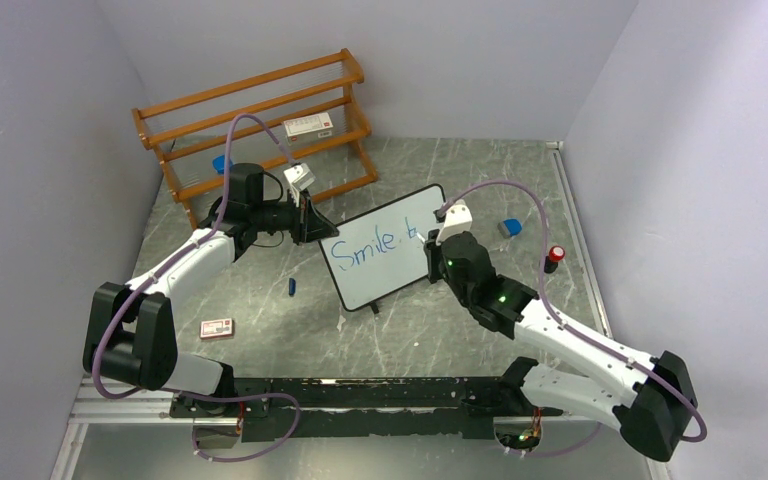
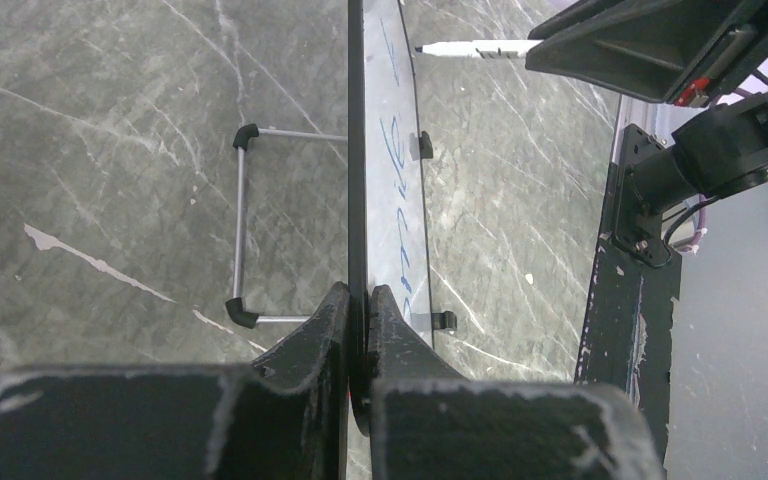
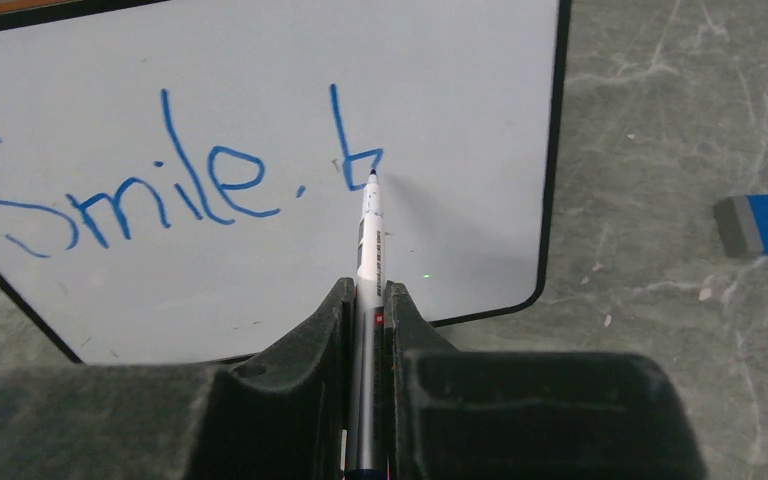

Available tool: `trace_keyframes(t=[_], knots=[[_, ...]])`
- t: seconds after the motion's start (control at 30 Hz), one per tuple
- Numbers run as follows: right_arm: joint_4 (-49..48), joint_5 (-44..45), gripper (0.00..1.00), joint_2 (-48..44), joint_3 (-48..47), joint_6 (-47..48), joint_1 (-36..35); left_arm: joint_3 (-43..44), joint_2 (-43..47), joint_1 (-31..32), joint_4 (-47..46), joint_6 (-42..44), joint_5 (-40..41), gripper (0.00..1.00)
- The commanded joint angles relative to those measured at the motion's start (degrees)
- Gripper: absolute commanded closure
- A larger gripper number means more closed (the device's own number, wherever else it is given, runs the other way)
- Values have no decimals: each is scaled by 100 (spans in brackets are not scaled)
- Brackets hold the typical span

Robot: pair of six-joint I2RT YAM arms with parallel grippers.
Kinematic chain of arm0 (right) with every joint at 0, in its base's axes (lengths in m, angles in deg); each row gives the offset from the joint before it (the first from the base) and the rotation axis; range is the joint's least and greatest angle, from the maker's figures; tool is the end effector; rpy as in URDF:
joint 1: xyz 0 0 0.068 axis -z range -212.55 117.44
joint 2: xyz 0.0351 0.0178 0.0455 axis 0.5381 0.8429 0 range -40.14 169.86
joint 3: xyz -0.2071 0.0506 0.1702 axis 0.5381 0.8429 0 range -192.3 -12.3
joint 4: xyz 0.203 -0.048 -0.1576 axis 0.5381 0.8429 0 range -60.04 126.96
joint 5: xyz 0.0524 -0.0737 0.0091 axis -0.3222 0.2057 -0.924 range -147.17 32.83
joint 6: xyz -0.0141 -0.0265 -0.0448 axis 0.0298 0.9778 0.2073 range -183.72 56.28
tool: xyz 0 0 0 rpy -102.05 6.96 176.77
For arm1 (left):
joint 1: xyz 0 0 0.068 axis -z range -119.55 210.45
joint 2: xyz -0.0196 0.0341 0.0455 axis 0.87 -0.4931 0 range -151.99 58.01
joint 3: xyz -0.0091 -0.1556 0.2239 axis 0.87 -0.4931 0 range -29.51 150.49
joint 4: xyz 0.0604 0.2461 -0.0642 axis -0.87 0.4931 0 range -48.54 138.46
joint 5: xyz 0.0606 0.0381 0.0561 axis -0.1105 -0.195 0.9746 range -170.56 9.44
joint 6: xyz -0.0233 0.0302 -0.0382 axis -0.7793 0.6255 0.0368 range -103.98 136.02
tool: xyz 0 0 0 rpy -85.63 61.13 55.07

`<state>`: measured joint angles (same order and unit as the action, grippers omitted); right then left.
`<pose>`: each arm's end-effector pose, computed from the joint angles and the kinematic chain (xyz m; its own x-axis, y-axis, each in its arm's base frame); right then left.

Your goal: Write a sentence on the whiteboard

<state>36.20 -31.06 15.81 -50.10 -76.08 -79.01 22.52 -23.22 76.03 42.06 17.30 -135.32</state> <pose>0.1631 0.1488 0.2692 -0.3581 -0.0977 -0.9285 -0.3052 0.9521 0.0175 0.2859 -0.1100 0.2602 -0.4600 0.1417 -0.8765 0.8481 0.3623 -0.3865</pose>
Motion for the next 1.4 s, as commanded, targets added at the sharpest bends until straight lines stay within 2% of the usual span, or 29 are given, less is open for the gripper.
trace_keyframes(t=[0.0,0.53,1.37], knots=[[32,71,100,-91,-21,93,198,60,-103,-19,245,327,53,95],[-339,-322,100,176,-22,144,439,66,-112,-21,252,329,35,95],[-354,-150,100,231,5,267,682,96,-147,-21,325,373,27,95]])
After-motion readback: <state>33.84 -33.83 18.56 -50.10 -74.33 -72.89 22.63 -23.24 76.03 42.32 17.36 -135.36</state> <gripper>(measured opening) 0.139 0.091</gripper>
